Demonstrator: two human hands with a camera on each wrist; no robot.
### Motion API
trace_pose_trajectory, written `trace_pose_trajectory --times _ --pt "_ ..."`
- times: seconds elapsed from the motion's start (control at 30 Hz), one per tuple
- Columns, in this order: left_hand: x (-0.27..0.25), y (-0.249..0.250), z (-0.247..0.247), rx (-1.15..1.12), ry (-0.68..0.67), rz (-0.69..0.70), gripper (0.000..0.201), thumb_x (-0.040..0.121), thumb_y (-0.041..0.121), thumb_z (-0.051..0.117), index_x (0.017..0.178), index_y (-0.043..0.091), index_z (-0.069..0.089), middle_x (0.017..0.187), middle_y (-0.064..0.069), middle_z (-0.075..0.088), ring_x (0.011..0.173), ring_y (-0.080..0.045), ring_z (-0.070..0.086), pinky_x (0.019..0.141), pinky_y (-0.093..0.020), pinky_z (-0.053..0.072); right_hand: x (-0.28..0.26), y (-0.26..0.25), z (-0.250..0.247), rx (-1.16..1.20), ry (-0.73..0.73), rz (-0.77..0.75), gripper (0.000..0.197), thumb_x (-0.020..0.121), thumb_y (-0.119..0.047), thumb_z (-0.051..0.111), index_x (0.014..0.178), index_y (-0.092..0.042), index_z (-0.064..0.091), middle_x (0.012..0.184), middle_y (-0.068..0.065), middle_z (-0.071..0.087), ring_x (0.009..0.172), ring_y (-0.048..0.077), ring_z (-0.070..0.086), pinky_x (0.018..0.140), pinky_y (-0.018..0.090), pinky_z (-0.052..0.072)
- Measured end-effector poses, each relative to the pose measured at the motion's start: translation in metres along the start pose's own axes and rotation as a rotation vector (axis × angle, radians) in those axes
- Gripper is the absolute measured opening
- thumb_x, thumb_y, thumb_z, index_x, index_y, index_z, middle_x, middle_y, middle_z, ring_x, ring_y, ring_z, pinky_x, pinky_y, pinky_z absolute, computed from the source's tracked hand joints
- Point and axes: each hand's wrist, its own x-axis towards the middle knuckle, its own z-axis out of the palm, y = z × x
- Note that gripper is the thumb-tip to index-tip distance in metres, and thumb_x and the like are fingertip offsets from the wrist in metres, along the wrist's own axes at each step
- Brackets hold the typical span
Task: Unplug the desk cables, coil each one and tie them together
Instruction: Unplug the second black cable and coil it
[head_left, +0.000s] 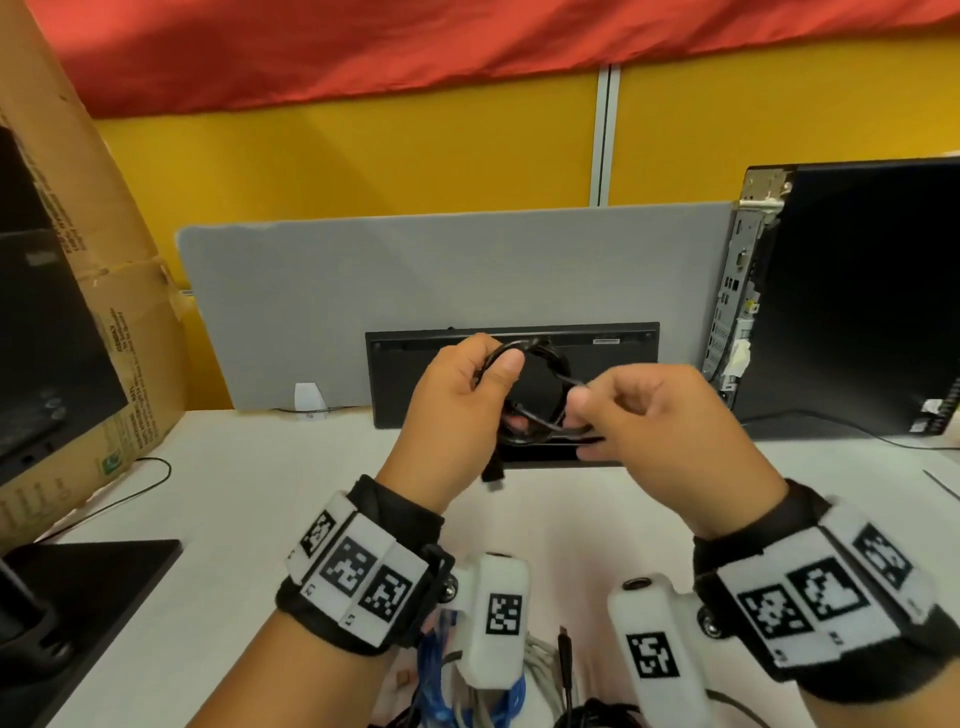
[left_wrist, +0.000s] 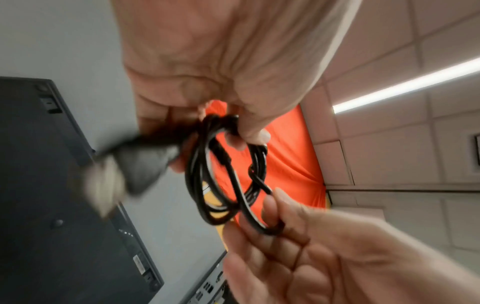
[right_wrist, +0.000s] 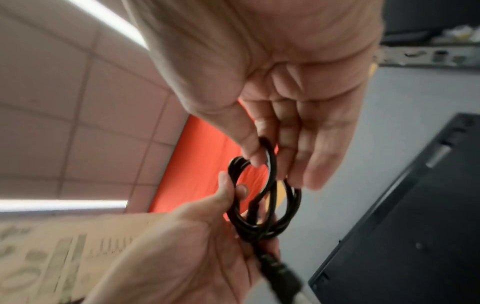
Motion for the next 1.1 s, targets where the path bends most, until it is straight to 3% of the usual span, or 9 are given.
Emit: trace_pose_trajectory --times 0.17,0.33,0.47,0.67,0.8,0.9,0.93,1.0,1.1 --pt "0.001 -0.003 -0.010 0.033 -0.034 -0.027 0.017 0.095 0.021 0.057 0.087 0.009 0.066 0.084 -0.011 0.068 0.082 -0.024 0.065 0.079 -0.034 0.054 0.002 -0.004 0.000 0.316 -0.068 0.099 0.029 0.098 -0.016 0.050 0.073 -0.009 0.064 0.069 0.009 0.059 0.072 0.023 0.060 0.079 0.040 0.058" --pt "-0.001 -0.005 -0.004 0.075 -0.021 -0.049 0.012 0.092 0.021 0.063 0.082 0.020 0.069 0.076 -0.002 0.071 0.078 -0.019 0.068 0.077 -0.033 0.056 0.001 -0.012 -0.002 0.436 -0.053 0.178 0.028 0.100 -0.019 0.046 0.086 0.000 0.062 0.056 0.001 0.032 0.051 0.013 0.034 0.052 0.029 0.038" --pt "-0.002 -0.006 0.001 0.092 0.048 -0.030 0.011 0.090 0.018 0.065 0.081 0.021 0.071 0.072 0.001 0.070 0.075 -0.021 0.069 0.077 -0.047 0.058 0.002 -0.013 -0.007 0.419 -0.070 0.216 0.029 0.099 -0.020 0.049 0.094 0.006 0.064 0.054 0.000 0.029 0.046 0.011 0.029 0.045 0.024 0.029" --pt "-0.001 -0.011 0.000 0.167 0.131 0.005 0.006 0.088 0.020 0.067 0.087 0.022 0.073 0.077 0.003 0.072 0.077 -0.018 0.069 0.074 -0.044 0.058 0.005 -0.010 -0.011 0.757 -0.195 0.395 0.029 0.097 -0.016 0.048 0.111 0.006 0.061 0.054 -0.006 0.030 0.048 0.007 0.020 0.036 0.017 0.019" --pt "0.001 -0.013 -0.004 0.175 0.193 -0.013 0.006 0.088 0.023 0.068 0.083 0.020 0.071 0.074 -0.003 0.070 0.070 -0.024 0.068 0.071 -0.045 0.058 0.006 -0.006 -0.022 0.192 -0.150 0.096 0.017 0.092 -0.008 0.059 0.091 -0.008 0.075 0.061 0.006 0.063 0.046 0.011 0.040 0.041 0.017 0.035" --pt "0.000 -0.012 -0.002 0.118 0.221 -0.028 0.005 0.087 0.020 0.069 0.082 0.019 0.070 0.072 -0.005 0.070 0.063 -0.023 0.068 0.068 -0.040 0.059 0.009 0.001 -0.025 -0.398 0.012 -0.205 0.019 0.086 -0.007 0.067 0.087 -0.023 0.077 0.072 -0.008 0.068 0.061 0.005 0.063 0.062 0.020 0.054" --pt "-0.001 -0.011 0.000 0.086 0.216 -0.036 0.006 0.088 0.019 0.069 0.082 0.018 0.070 0.071 -0.004 0.070 0.061 -0.021 0.068 0.065 -0.036 0.059 0.010 0.004 -0.024 -0.450 0.066 -0.274 0.020 0.086 -0.004 0.067 0.091 -0.020 0.077 0.083 -0.005 0.068 0.069 0.009 0.065 0.070 0.024 0.056" --pt "-0.003 -0.009 0.003 -0.012 0.190 -0.065 0.008 0.089 0.015 0.067 0.083 0.015 0.072 0.071 -0.005 0.071 0.061 -0.021 0.068 0.062 -0.033 0.060 0.012 0.010 -0.022 -0.471 0.170 -0.371 0.021 0.084 -0.002 0.069 0.096 -0.017 0.077 0.096 -0.001 0.066 0.075 0.007 0.063 0.077 0.012 0.051" --pt "-0.005 -0.004 0.001 -0.220 0.134 -0.119 0.011 0.089 0.013 0.067 0.082 0.008 0.074 0.071 -0.008 0.071 0.058 -0.018 0.064 0.060 -0.031 0.059 0.015 0.017 -0.022 -0.324 0.319 -0.398 0.019 0.078 -0.007 0.076 0.093 -0.018 0.078 0.083 -0.004 0.073 0.072 0.000 0.066 0.075 0.003 0.047"
